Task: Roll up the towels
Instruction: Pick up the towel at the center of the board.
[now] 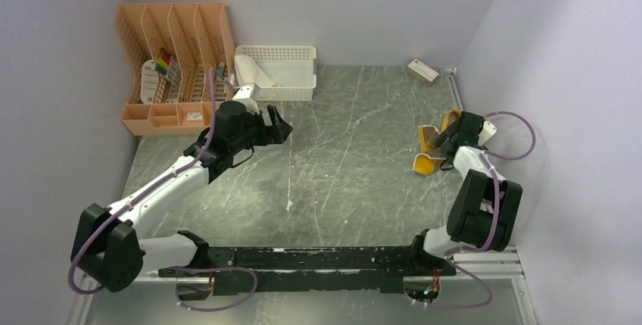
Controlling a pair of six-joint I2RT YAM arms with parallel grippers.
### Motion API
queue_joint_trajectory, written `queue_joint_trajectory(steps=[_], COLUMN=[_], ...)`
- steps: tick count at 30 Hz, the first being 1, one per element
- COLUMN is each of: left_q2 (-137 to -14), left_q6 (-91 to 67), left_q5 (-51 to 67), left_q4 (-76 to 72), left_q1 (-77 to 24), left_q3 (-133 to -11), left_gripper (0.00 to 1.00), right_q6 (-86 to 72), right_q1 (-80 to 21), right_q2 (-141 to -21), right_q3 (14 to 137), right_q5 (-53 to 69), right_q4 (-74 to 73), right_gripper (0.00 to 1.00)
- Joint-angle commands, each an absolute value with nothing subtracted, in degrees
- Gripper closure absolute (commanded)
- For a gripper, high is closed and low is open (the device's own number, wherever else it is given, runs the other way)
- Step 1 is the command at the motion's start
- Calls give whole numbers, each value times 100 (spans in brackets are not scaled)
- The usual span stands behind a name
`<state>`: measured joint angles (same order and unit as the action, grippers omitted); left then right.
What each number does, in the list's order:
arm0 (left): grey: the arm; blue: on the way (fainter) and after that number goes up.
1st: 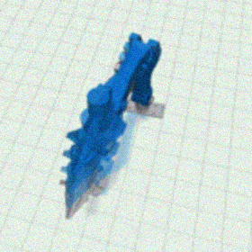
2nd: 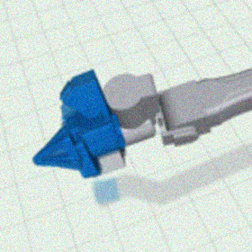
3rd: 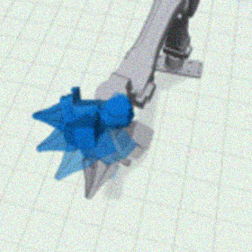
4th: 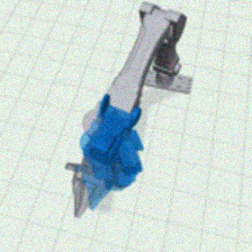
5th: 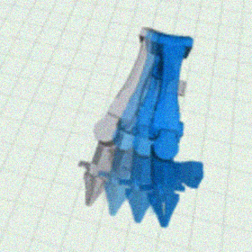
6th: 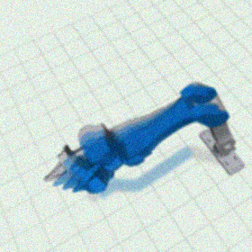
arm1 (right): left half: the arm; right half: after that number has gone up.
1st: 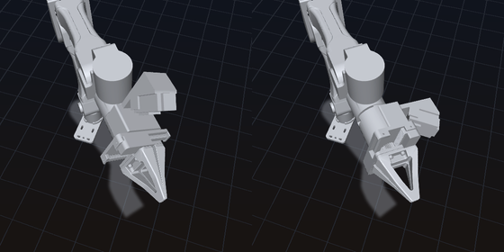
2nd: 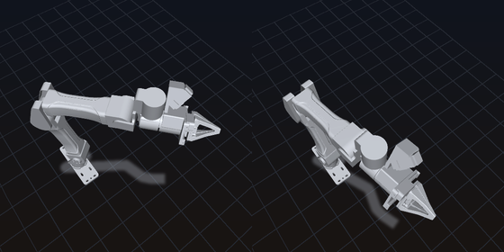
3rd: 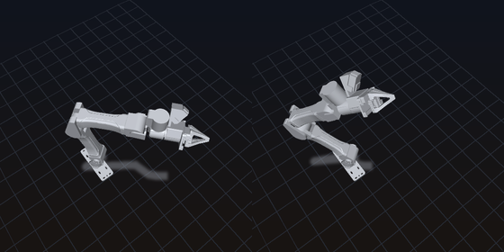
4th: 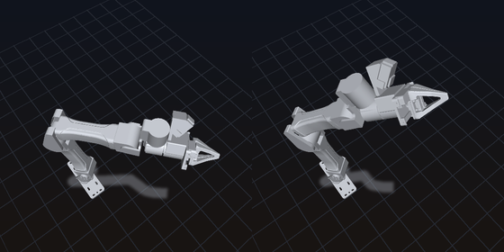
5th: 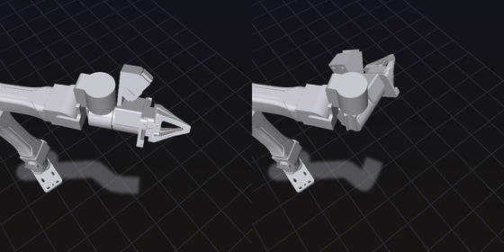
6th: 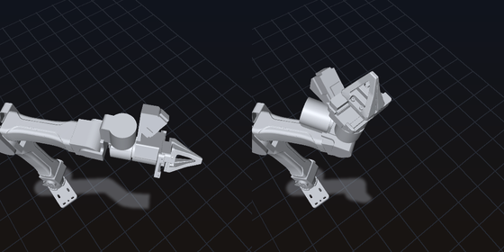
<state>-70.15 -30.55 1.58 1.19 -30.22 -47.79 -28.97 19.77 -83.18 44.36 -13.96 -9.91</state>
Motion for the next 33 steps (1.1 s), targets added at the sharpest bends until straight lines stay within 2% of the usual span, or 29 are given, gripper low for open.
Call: queue_joint_trajectory(steps=[1, 3, 4, 5, 7, 8, 13, 19, 23, 26, 27, 29, 30, 33], left_q2=[-6715, -6596, -6487, -6375, -6150, -6048, -5772, -5381, -5233, -5198, -5183, -5171, -5195, -5366], left_q6=[-3189, -3151, -3116, -3081, -3001, -2948, -2712, -2694, -2619, -2614, -2637, -2732, -2771, -2922], left_q5=[270, 296, 293, 271, 215, 172, -60, 315, 207, 143, 177, 326, 444, 978], left_q4=[377, 589, 709, 837, 1094, 1228, 2115, 2835, 3153, 3276, 3268, 3111, 2999, 2667], left_q1=[-3021, -3019, -3017, -3016, -3008, -2995, -2684, -1319, -1010, -995, -993, -987, -985, -997], left_q3=[-4619, -4648, -4682, -4716, -4802, -4860, -5347, -5630, -5905, -6003, -5975, -5753, -5617, -5179], left_gripper=[2, 2, 2, 2, 1, 0, 0, 1, 1, 1, 1, 1, 1, 1], right_q6=[-2889, -2830, -2796, -2773, -2760, -2768, -2678, -2365, -2422, -2247, -2235, -2201, -2142, -2024], right_q1=[1630, 1373, 1253, 1135, 829, 644, -736, -2959, -3091, -2494, -2131, -1262, -986, -755], right_q2=[-8529, -8793, -8918, -9024, -9186, -9255, -9360, -9683, -9108, -8098, -7728, -7211, -7098, -7018], right_q3=[4475, 4521, 4606, 4666, 4781, 4872, 5578, 7466, 7485, 6774, 6398, 5813, 5488, 5121], right_q5=[-1002, -895, -783, -641, -329, -271, -249, 67, 808, 521, 529, 520, 487, 631], right_q4=[-466, -347, -300, -242, -99, -74, -162, -919, -876, -1267, -1301, -1435, -1484, -1710], right_gripper=[23, 31, 41, 57, 98, 100, 100, 100, 100, 99, 88, 29, 4, 0])
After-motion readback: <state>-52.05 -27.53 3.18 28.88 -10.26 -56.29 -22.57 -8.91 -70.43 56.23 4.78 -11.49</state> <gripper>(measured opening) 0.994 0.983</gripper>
